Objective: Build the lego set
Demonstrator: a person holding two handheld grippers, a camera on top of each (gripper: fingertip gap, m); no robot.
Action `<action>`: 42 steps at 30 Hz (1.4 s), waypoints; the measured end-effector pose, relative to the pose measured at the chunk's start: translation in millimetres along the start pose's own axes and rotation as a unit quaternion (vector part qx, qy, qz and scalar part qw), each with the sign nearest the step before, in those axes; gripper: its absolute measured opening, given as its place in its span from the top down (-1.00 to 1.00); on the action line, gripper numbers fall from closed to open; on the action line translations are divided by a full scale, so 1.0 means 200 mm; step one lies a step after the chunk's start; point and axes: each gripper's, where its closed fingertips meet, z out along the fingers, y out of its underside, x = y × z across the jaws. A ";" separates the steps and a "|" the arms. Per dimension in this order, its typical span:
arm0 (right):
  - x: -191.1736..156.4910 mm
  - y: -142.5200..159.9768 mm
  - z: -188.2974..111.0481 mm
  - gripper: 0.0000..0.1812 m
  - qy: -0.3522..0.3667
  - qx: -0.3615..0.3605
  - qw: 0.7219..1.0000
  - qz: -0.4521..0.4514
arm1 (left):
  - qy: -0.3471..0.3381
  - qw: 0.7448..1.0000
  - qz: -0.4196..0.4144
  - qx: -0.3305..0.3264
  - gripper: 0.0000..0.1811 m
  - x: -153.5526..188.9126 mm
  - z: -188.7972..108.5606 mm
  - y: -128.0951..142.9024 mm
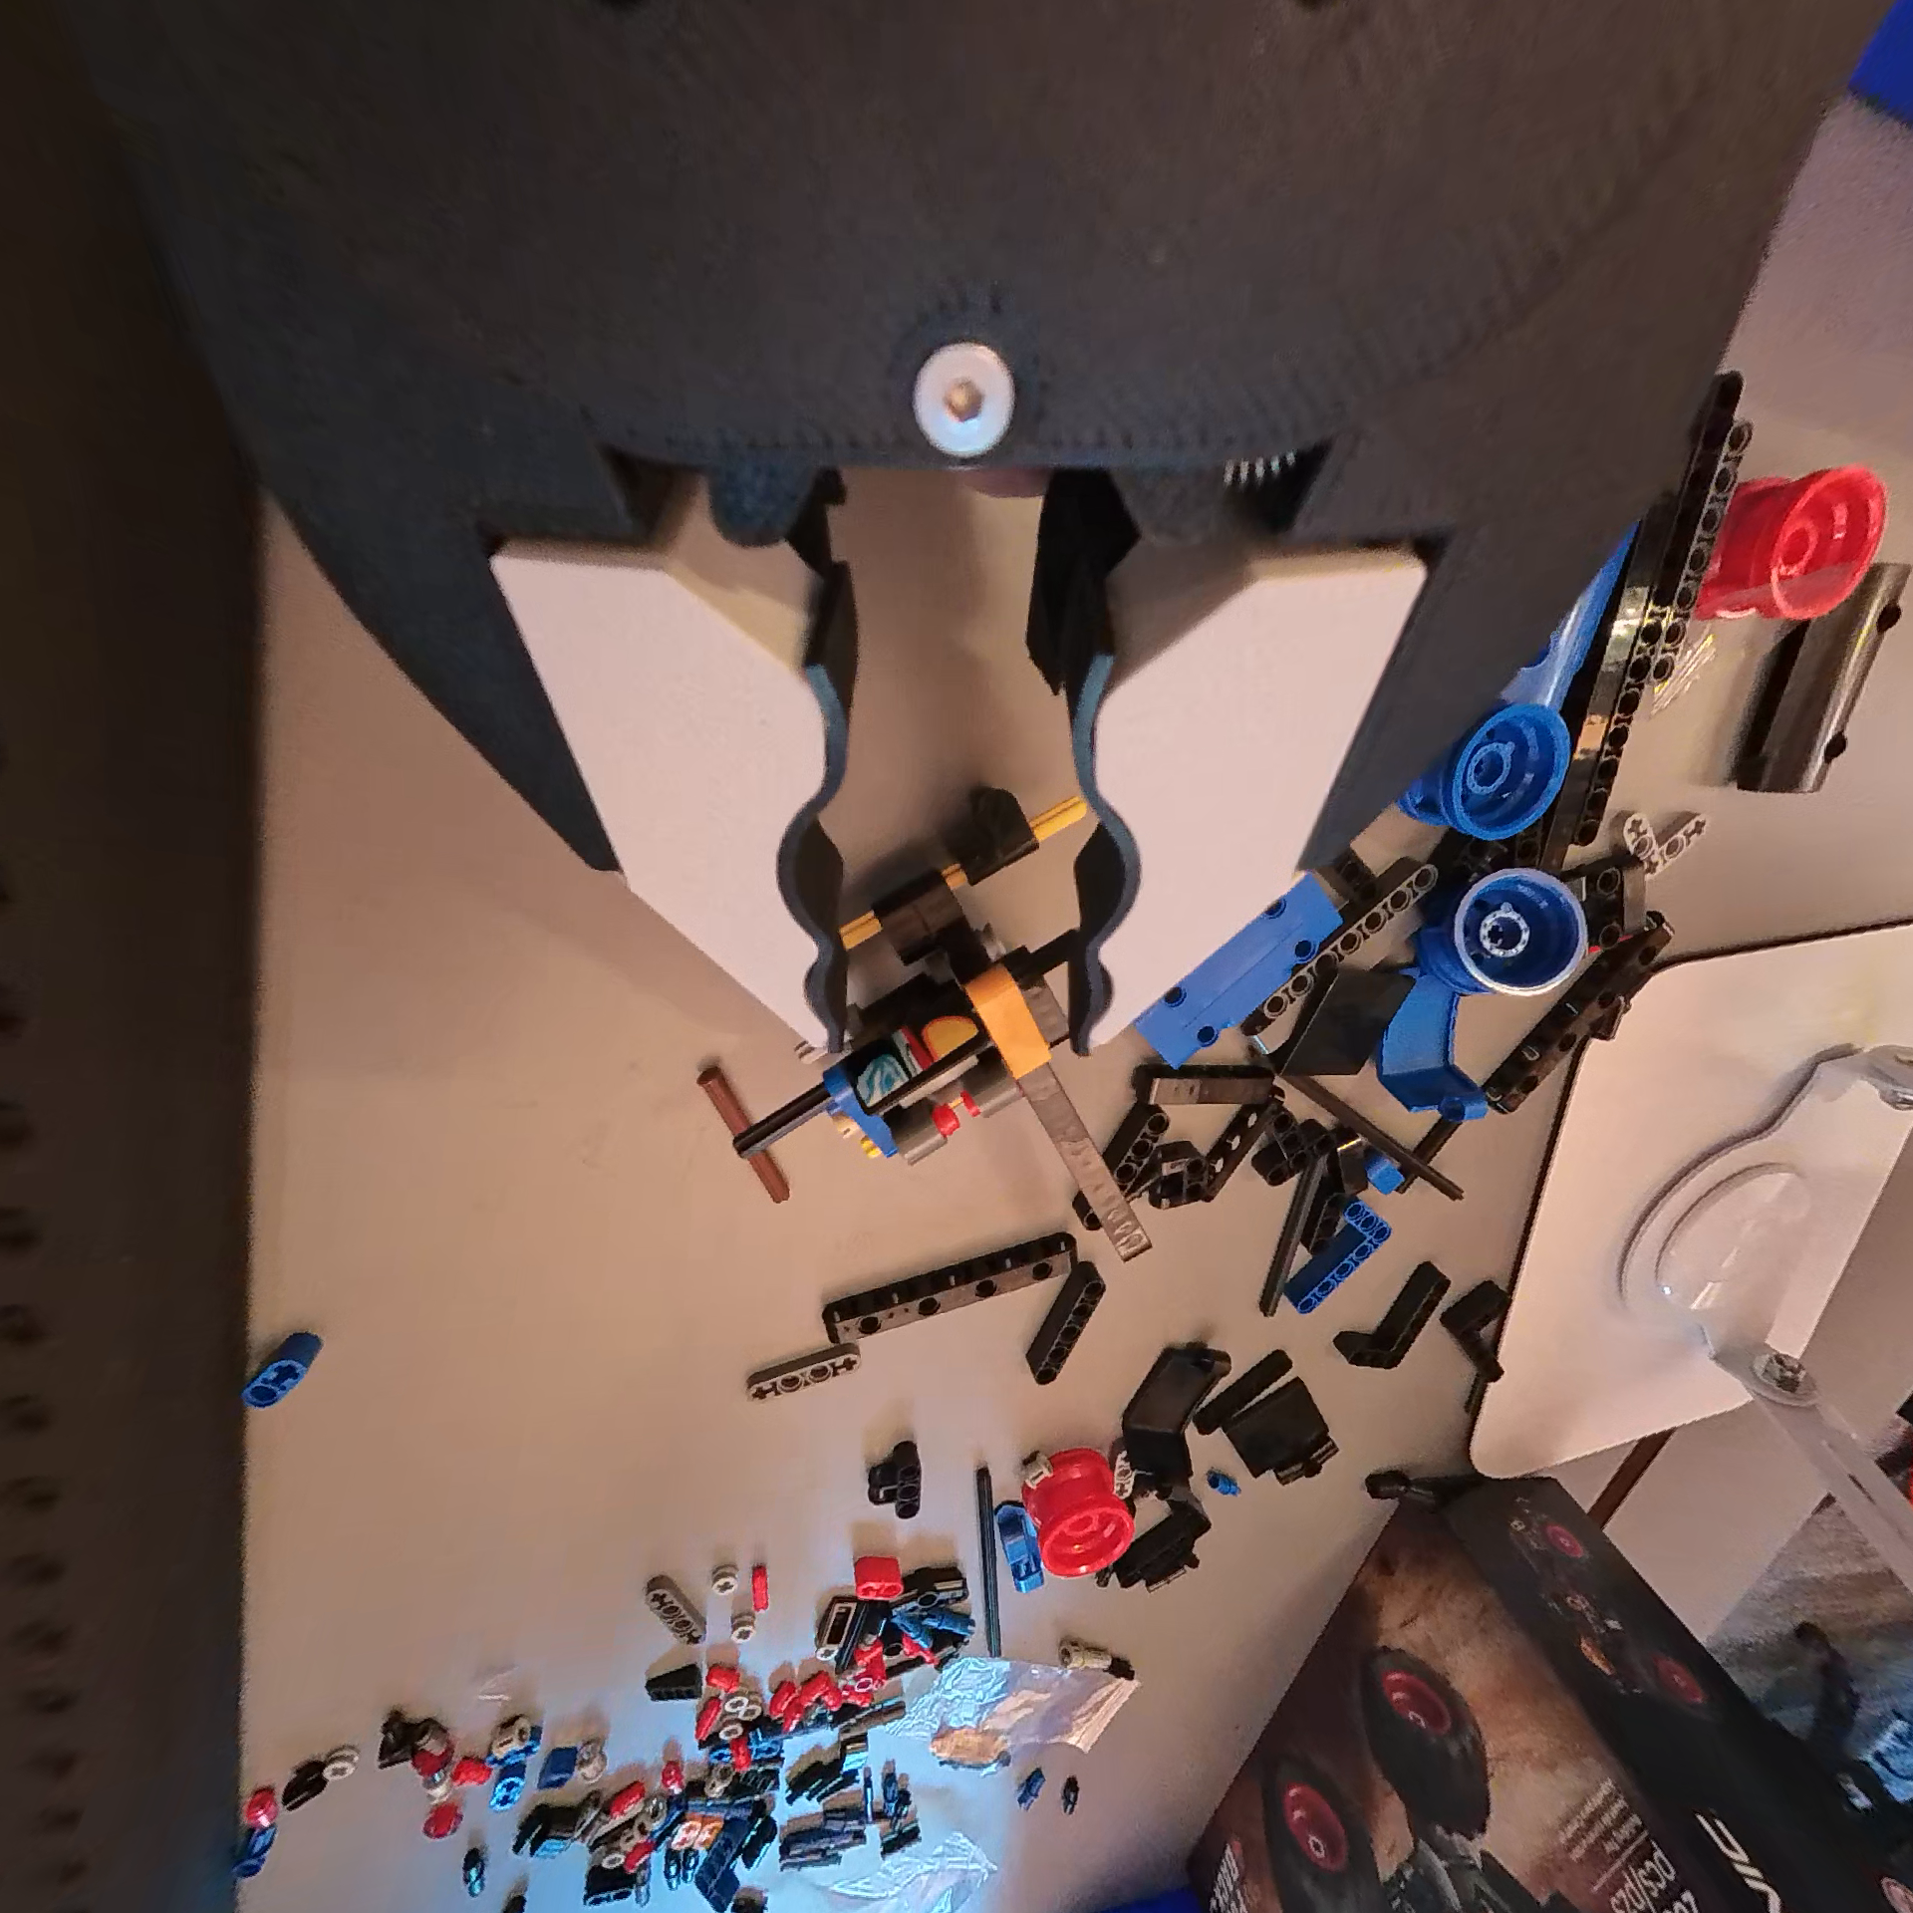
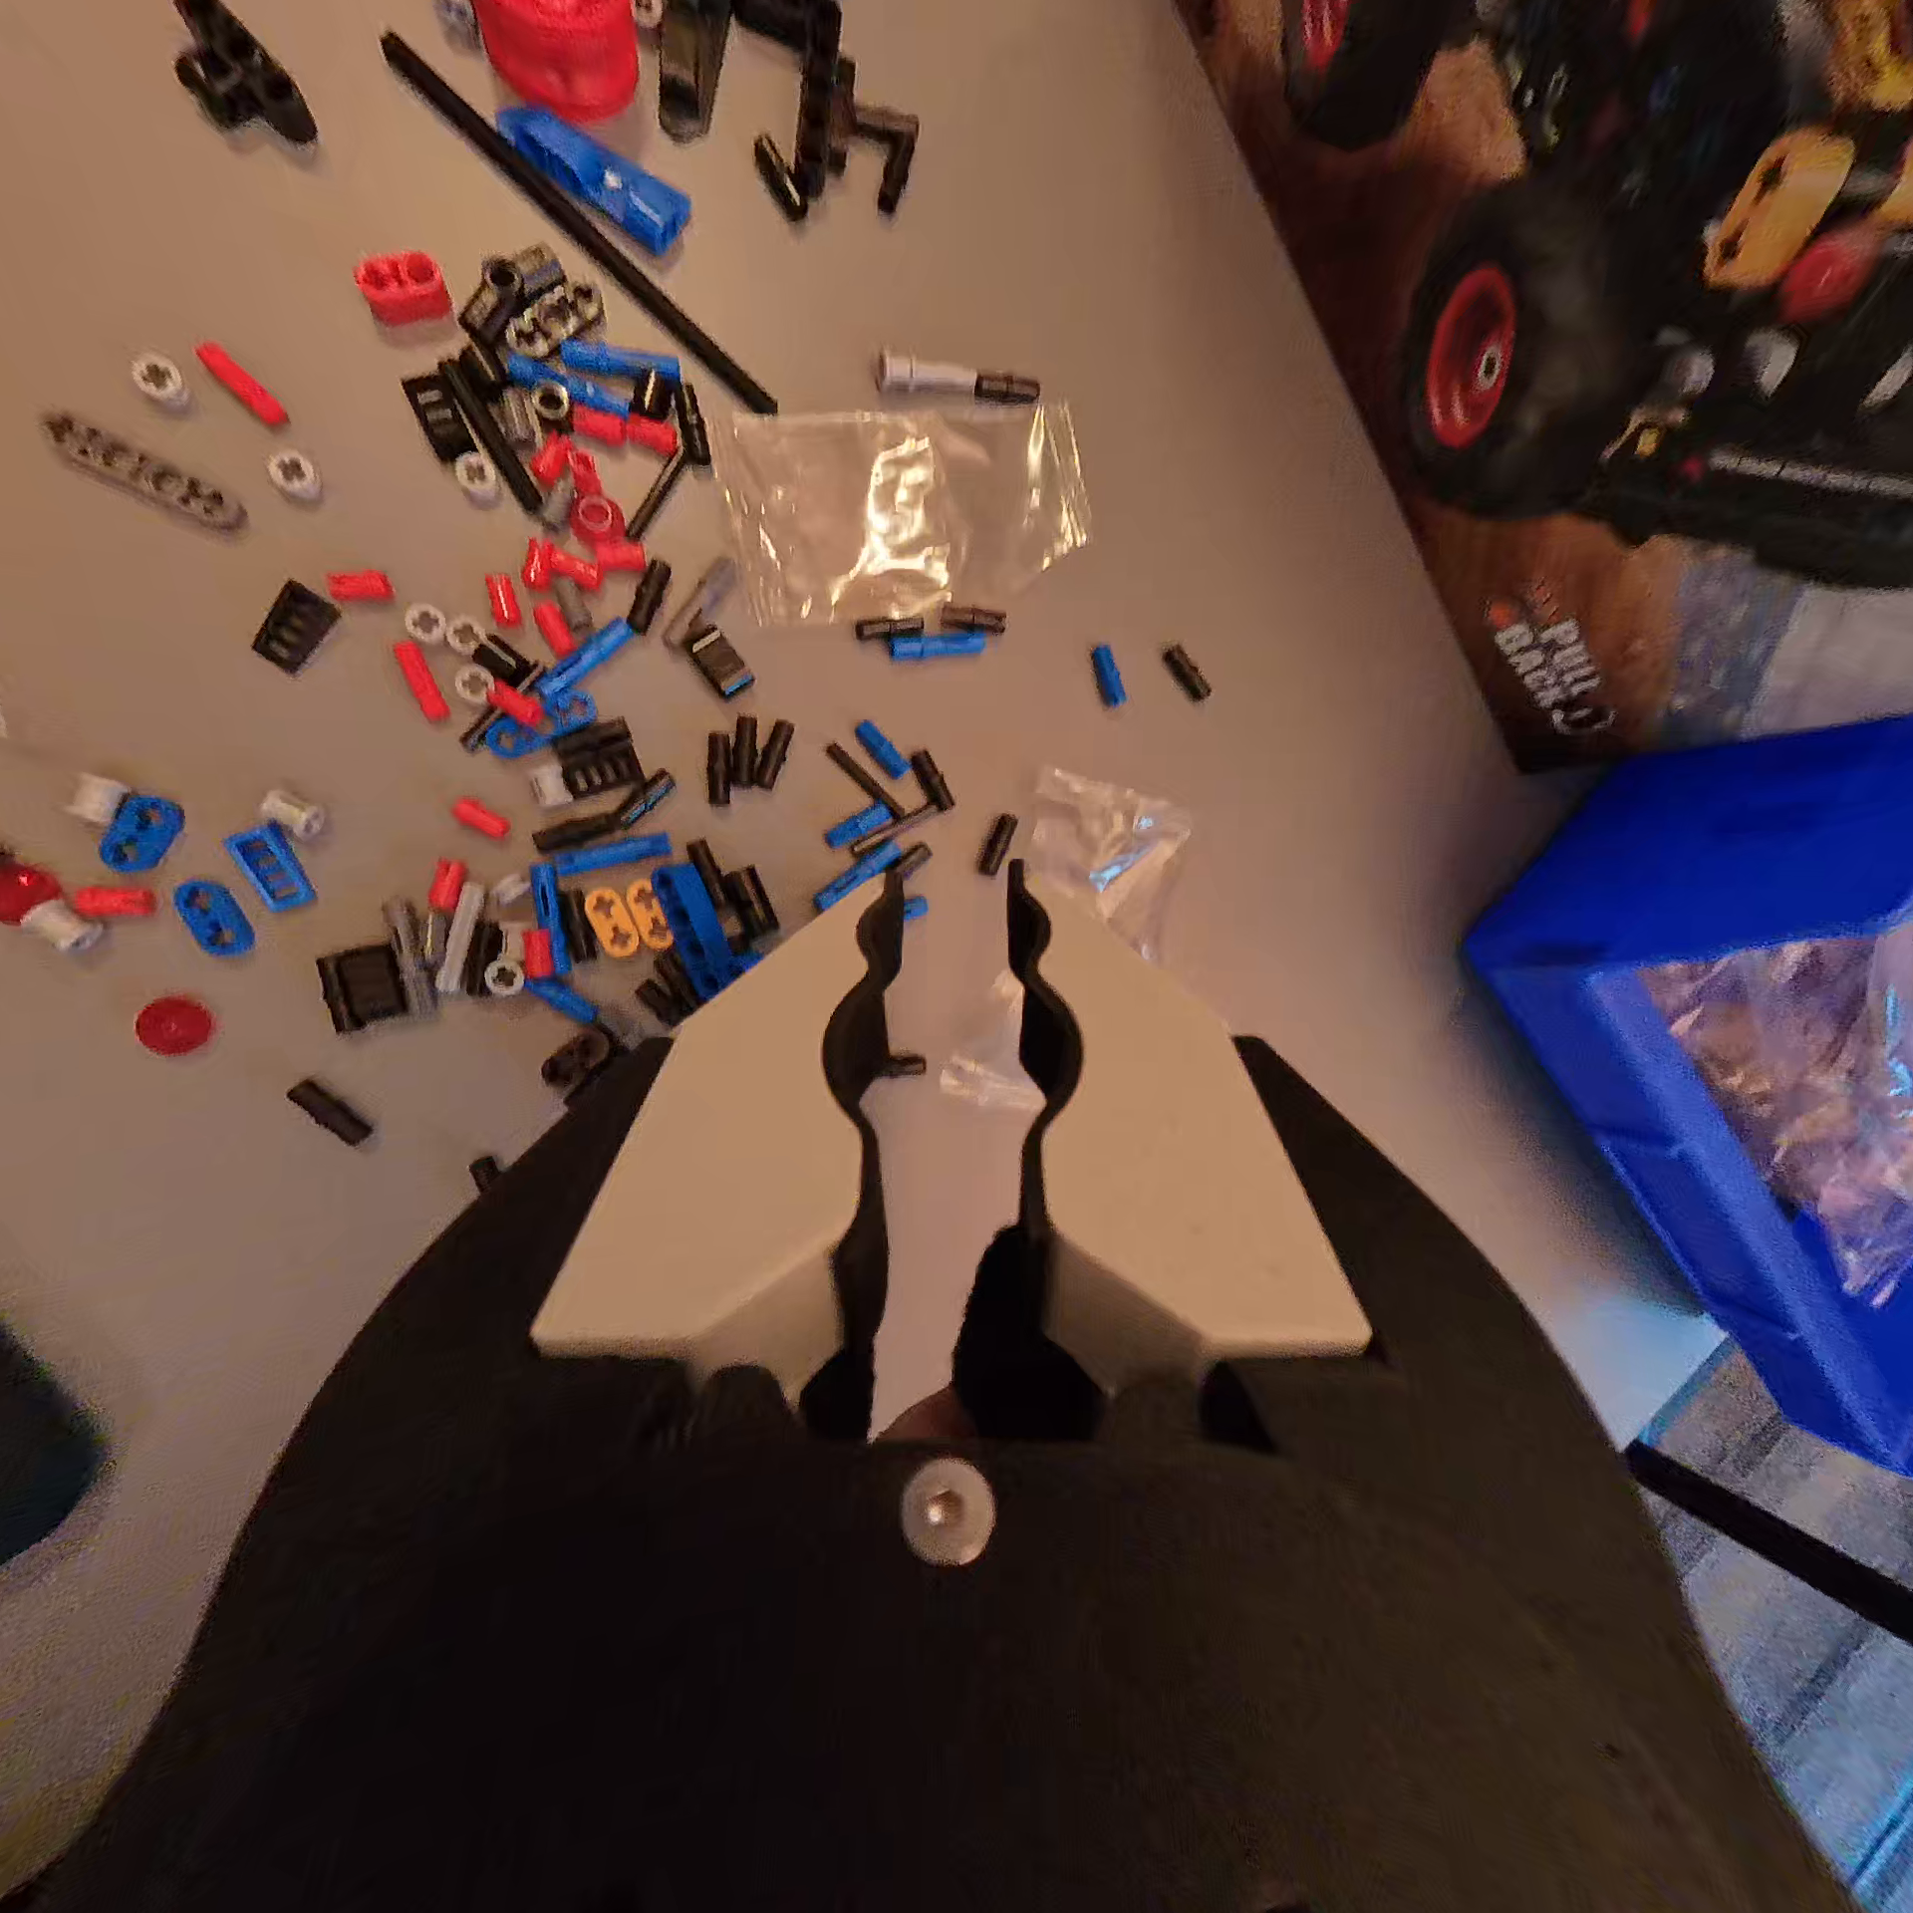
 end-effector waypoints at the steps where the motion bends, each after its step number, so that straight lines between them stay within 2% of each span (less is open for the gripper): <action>1: -0.01 0.02 0.00 0.81 -0.002 -0.001 1.000 0.003 | 0.001 1.000 0.000 -0.001 0.56 0.00 0.00 0.00; 6: -0.05 0.07 0.03 0.79 -0.013 -0.015 1.000 0.008 | 0.001 1.000 -0.003 -0.004 0.56 0.00 0.01 0.02; 13: -0.22 0.16 -0.06 0.78 -0.063 -0.029 0.998 0.006 | 0.001 1.000 -0.007 -0.002 0.57 -0.01 0.02 0.02; 18: -0.30 0.24 -0.11 0.77 -0.070 -0.051 0.996 -0.001 | 0.004 1.000 -0.006 0.000 0.57 0.00 0.02 0.02; 27: -0.51 0.22 -0.17 0.73 -0.124 -0.024 0.991 -0.031 | 0.003 1.000 -0.006 -0.001 0.57 0.00 0.03 0.02; 31: -0.41 0.16 -0.12 0.70 -0.065 -0.004 0.997 -0.030 | 0.003 1.000 -0.005 0.000 0.57 0.00 0.03 0.01; 34: -0.37 0.02 -0.07 0.66 -0.061 0.043 0.997 -0.016 | 0.003 1.000 -0.004 -0.001 0.58 0.00 0.03 0.02; 37: -0.30 -0.07 0.03 0.60 -0.051 0.048 0.997 -0.021 | 0.002 1.000 -0.004 -0.002 0.58 0.00 0.03 0.01; 40: -0.17 -0.15 0.12 0.60 -0.024 0.049 0.998 0.002 | 0.002 1.000 -0.004 -0.001 0.58 0.00 0.03 0.02; 42: -0.11 -0.22 0.18 0.60 -0.039 0.068 0.997 0.027 | 0.002 1.000 -0.004 -0.001 0.58 0.00 0.03 0.02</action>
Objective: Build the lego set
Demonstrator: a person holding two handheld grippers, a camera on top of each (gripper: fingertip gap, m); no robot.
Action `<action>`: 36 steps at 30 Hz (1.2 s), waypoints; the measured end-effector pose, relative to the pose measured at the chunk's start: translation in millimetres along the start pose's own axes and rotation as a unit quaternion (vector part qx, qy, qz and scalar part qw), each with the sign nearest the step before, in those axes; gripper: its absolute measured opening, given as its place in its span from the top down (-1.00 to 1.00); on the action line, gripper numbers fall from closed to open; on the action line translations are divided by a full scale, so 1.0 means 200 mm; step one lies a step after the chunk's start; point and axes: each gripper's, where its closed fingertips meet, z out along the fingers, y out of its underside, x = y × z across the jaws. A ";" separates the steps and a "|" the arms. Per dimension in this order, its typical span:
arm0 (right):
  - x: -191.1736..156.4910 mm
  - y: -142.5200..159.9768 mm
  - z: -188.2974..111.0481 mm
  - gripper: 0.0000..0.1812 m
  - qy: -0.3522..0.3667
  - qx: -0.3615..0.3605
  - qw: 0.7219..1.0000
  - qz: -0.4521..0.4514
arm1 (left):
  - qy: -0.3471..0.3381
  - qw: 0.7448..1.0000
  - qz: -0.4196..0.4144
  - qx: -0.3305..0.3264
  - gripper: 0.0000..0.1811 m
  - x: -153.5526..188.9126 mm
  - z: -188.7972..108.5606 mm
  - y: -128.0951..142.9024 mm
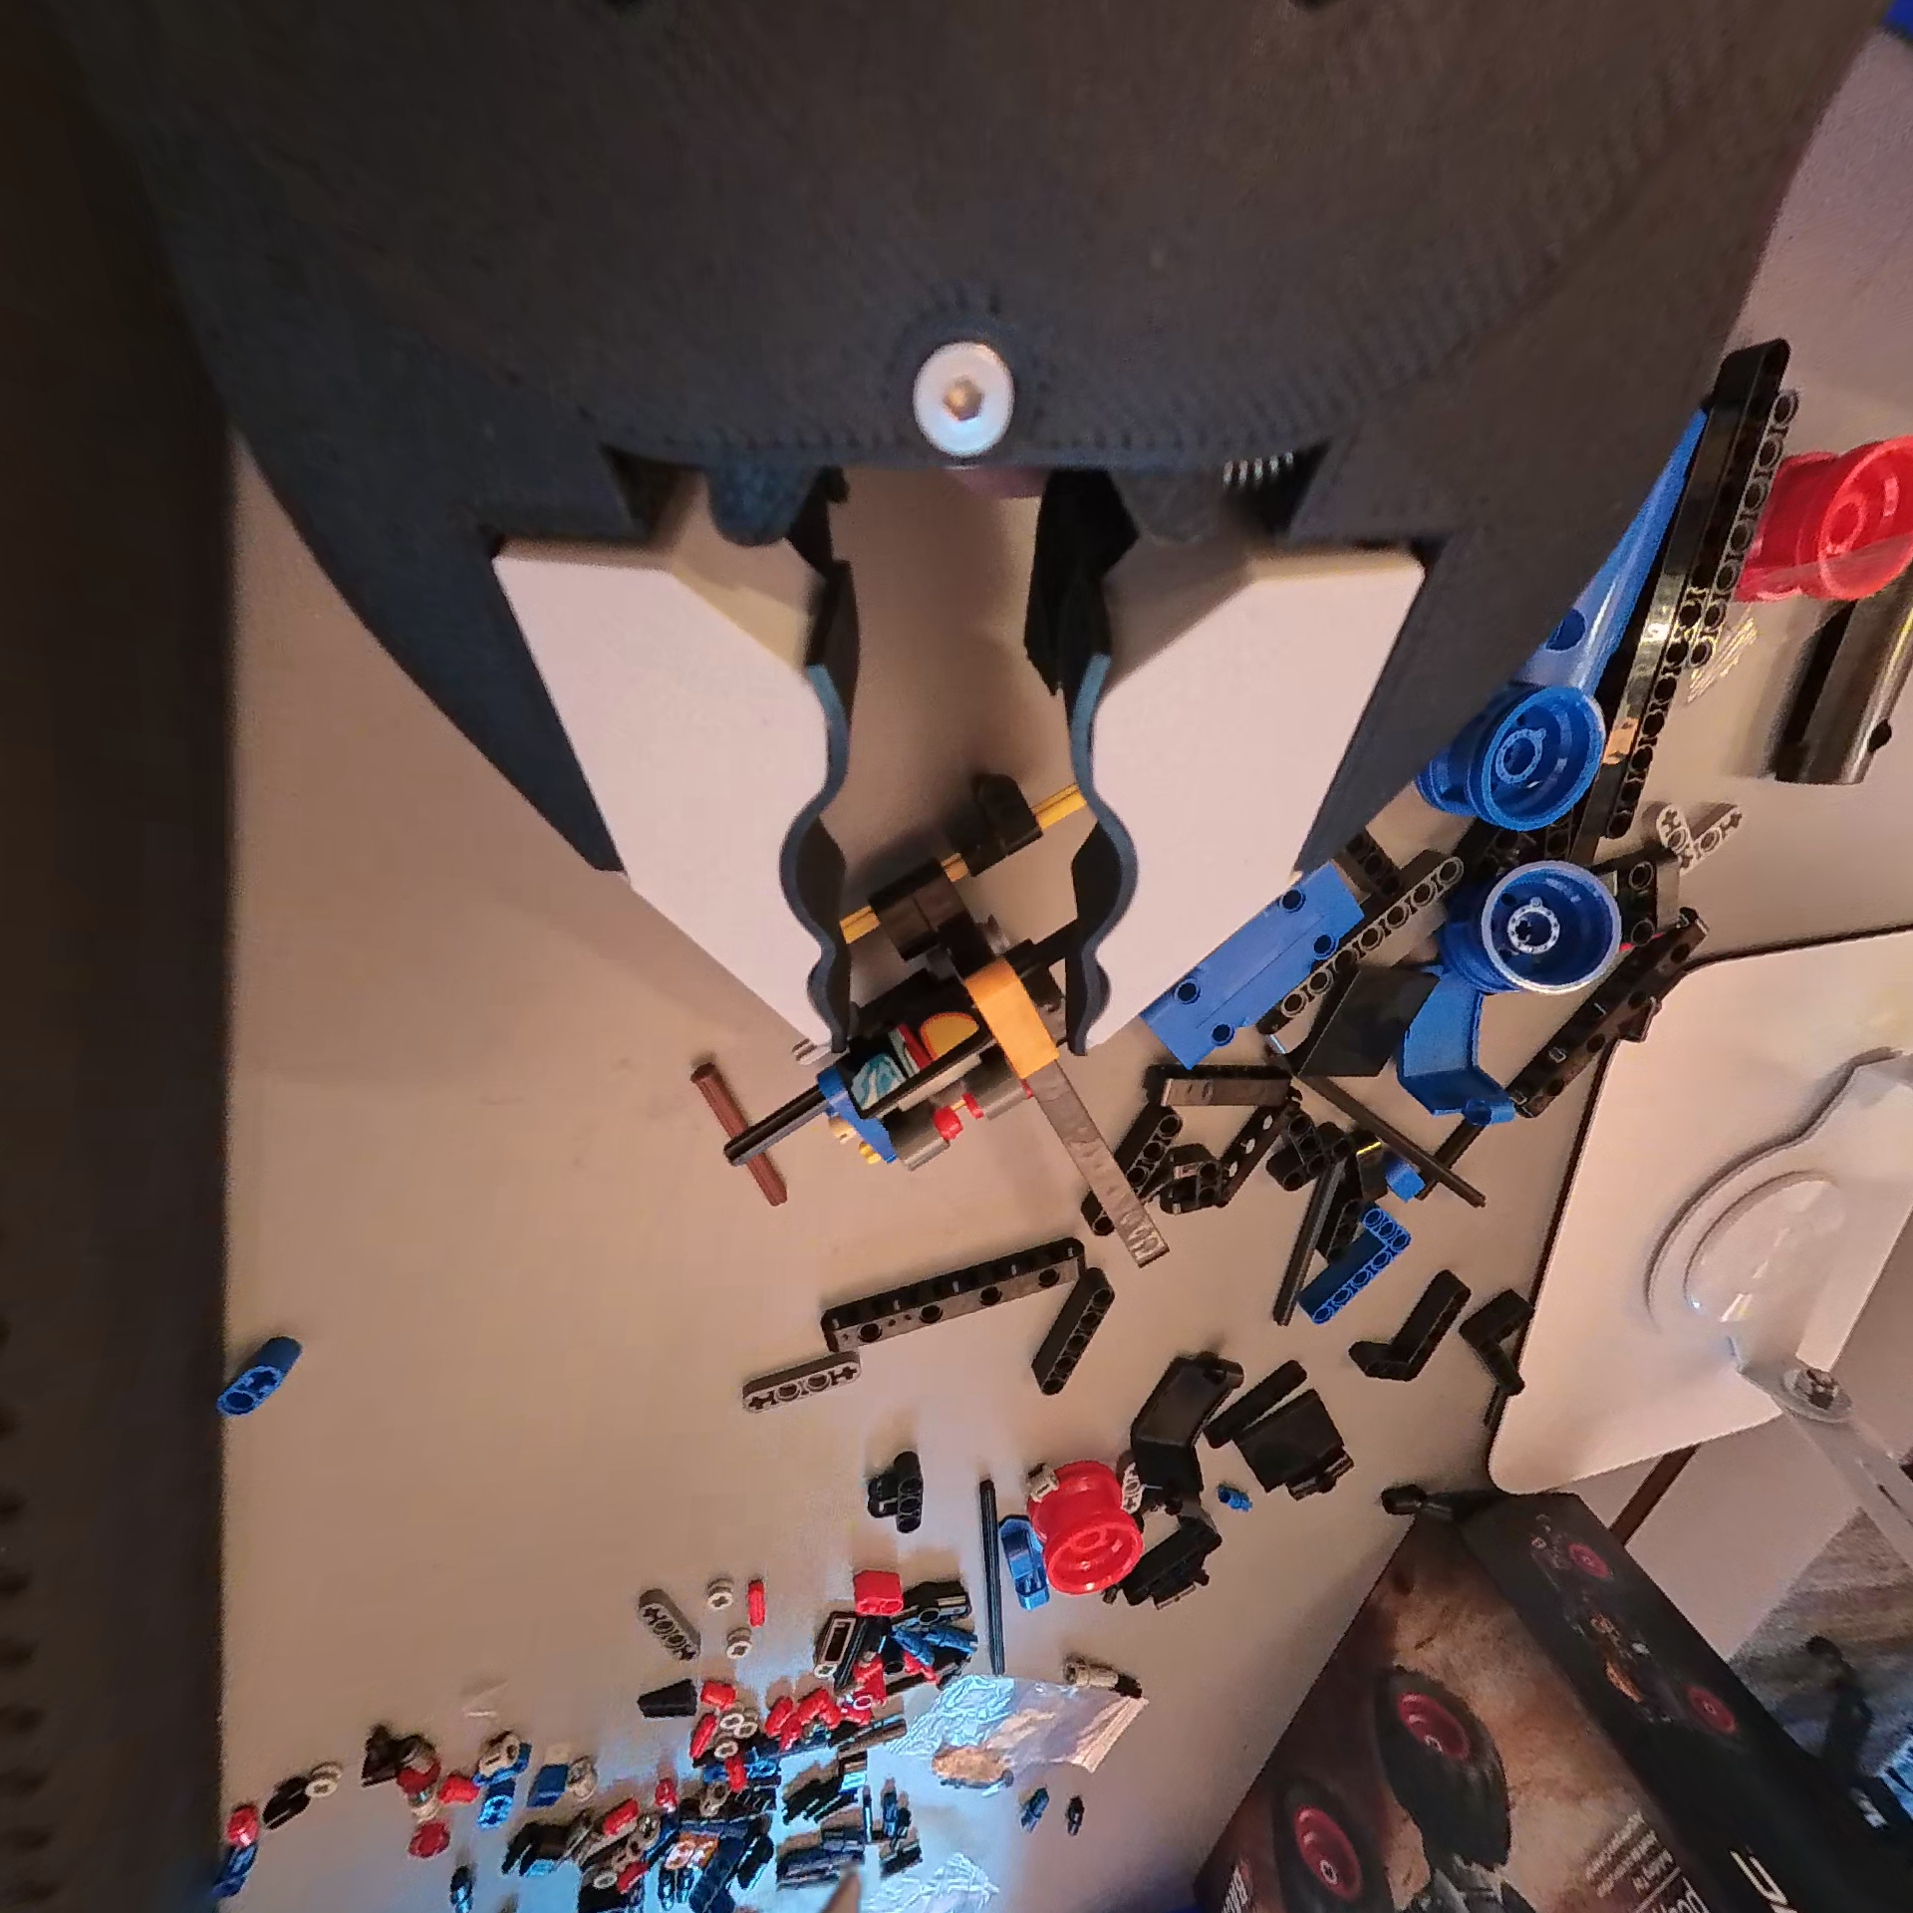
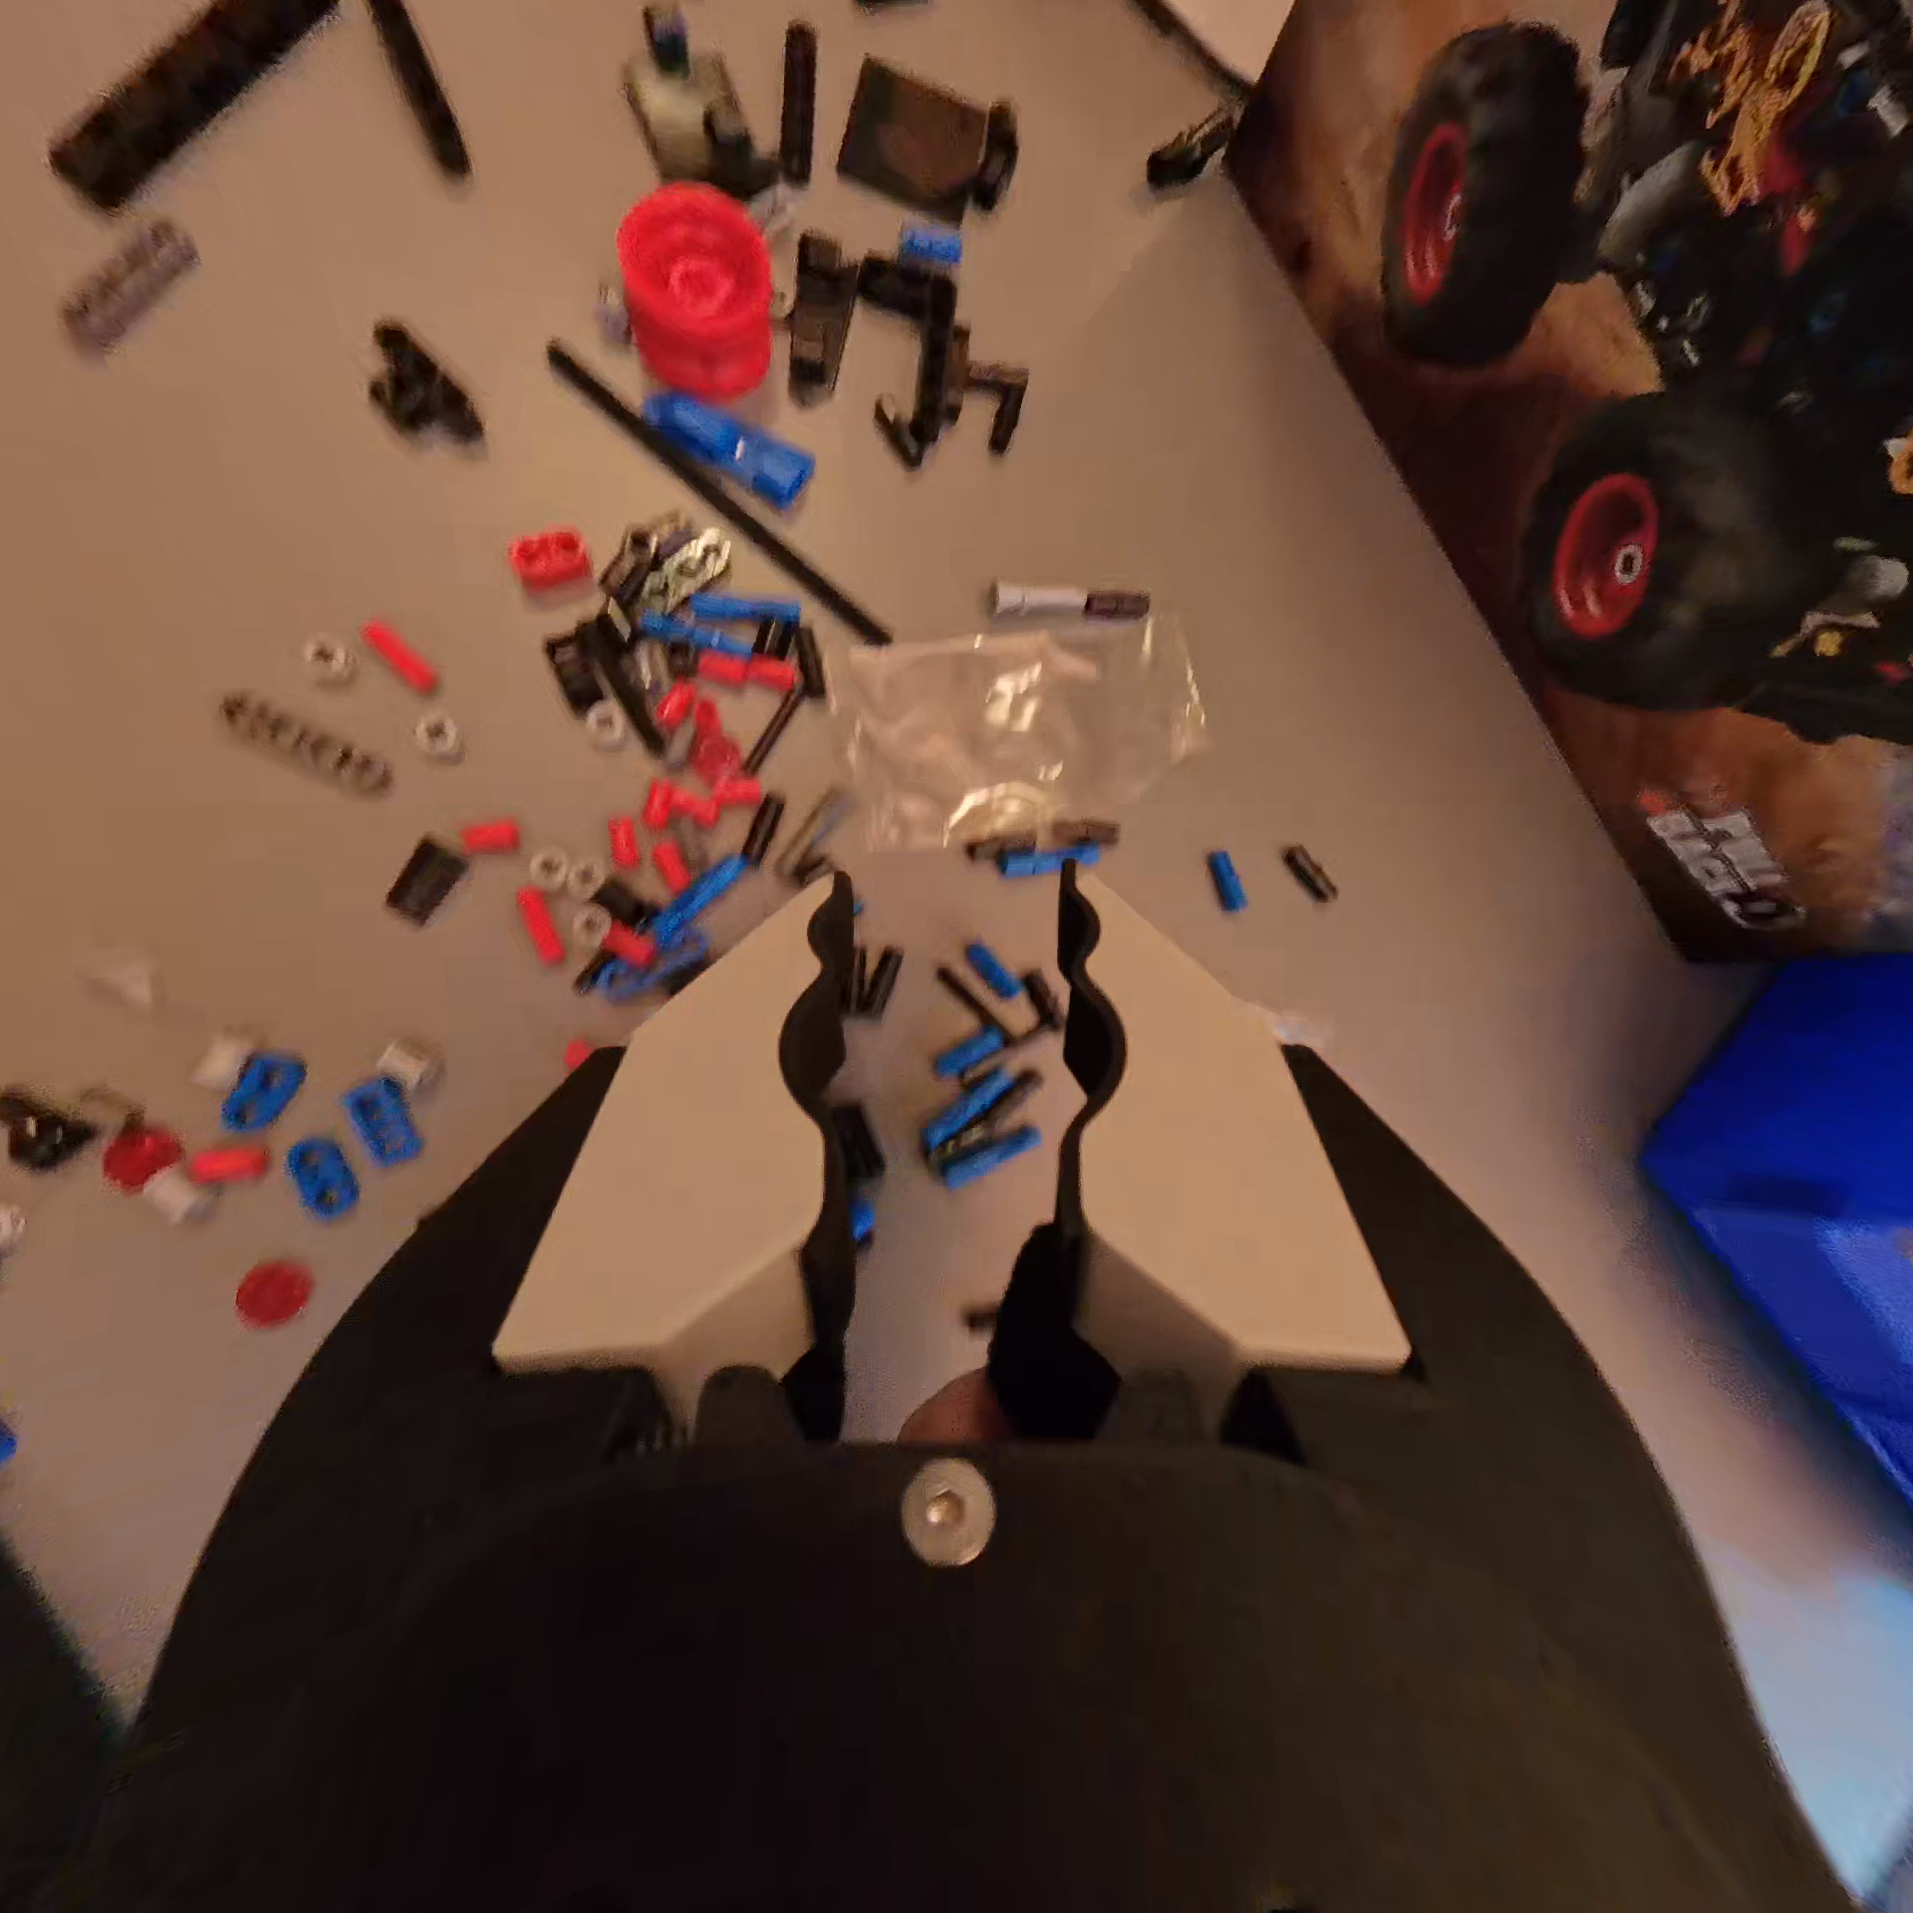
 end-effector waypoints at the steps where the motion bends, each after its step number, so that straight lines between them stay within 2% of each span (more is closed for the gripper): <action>1: 0.02 -0.03 0.04 0.59 -0.013 0.008 1.000 0.013 | 0.000 1.000 0.000 0.000 0.58 0.00 0.00 0.00; 4: 0.02 -0.04 0.17 0.59 -0.052 -0.004 0.998 0.020 | 0.000 1.000 0.002 -0.001 0.58 0.00 0.00 0.00; 6: 0.02 -0.04 0.23 0.66 -0.066 -0.014 0.998 0.014 | 0.000 1.000 0.002 -0.001 0.58 0.00 0.00 0.00; 9: 0.01 -0.06 0.26 0.96 -0.074 -0.018 0.997 0.005 | 0.000 1.000 0.002 -0.001 0.58 0.00 0.00 0.00; 10: 0.01 -0.06 0.26 1.00 -0.074 -0.020 0.997 0.000 | 0.001 1.000 0.002 0.000 0.58 0.00 0.00 0.00; 18: 0.13 -0.08 0.26 1.00 -0.038 -0.028 0.999 -0.002 | 0.002 1.000 0.003 0.000 0.58 0.00 0.00 0.00; 19: 0.13 -0.08 0.26 0.97 -0.044 -0.030 0.999 -0.002 | 0.002 1.000 0.003 0.000 0.58 0.00 0.00 0.00; 21: 0.08 -0.08 0.28 0.72 -0.074 -0.033 0.997 -0.006 | 0.002 1.000 0.003 0.000 0.58 0.00 0.00 0.00; 22: 0.08 -0.09 0.29 0.71 -0.077 -0.031 0.997 -0.006 | 0.001 1.000 0.003 0.000 0.58 0.00 0.00 0.01; 24: 0.09 -0.09 0.30 0.82 -0.078 -0.030 0.996 -0.003 | 0.001 1.000 0.003 -0.001 0.58 0.00 -0.01 0.01; 25: 0.11 -0.09 0.31 0.98 -0.074 -0.032 0.997 -0.004 | 0.001 1.000 0.003 -0.001 0.58 0.00 -0.01 0.01; 27: 0.16 -0.09 0.33 1.00 -0.065 -0.032 0.997 0.004 | 0.000 1.000 0.004 -0.001 0.58 0.00 -0.01 0.01; 33: 0.36 -0.07 0.35 1.00 0.026 -0.068 0.997 -0.013 | 0.000 1.000 0.003 -0.001 0.58 0.00 0.00 0.01; 36: 0.28 -0.12 0.29 0.75 -0.015 -0.044 0.999 -0.010 | -0.002 1.000 0.004 0.001 0.57 0.00 -0.01 0.00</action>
